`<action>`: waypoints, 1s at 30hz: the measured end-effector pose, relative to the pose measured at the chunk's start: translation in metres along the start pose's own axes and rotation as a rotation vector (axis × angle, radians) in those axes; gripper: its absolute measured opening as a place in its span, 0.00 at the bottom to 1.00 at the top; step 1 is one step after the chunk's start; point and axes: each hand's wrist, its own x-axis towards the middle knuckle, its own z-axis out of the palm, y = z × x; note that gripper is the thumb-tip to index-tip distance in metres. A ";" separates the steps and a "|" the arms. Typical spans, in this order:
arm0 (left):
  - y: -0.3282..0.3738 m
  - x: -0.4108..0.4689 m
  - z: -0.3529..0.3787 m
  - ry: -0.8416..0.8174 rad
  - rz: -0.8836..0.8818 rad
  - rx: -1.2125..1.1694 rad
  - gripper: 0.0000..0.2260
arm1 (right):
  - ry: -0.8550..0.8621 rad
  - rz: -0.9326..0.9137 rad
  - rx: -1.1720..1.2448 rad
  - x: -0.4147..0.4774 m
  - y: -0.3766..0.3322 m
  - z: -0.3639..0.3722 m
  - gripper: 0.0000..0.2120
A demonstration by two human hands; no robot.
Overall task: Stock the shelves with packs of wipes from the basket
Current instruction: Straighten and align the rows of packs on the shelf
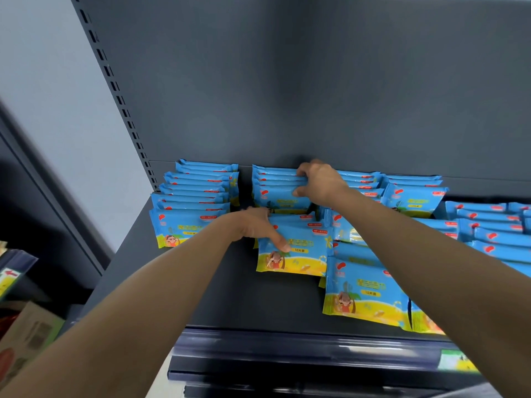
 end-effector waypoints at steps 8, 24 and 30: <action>-0.003 -0.003 0.005 0.110 0.018 0.027 0.47 | 0.065 0.058 0.182 -0.003 0.011 0.007 0.35; -0.008 -0.025 0.012 0.747 0.416 0.272 0.33 | -0.025 0.070 0.483 0.008 0.023 0.002 0.33; 0.000 -0.024 0.010 0.747 0.300 0.628 0.45 | -0.134 0.117 0.453 0.012 0.012 -0.004 0.42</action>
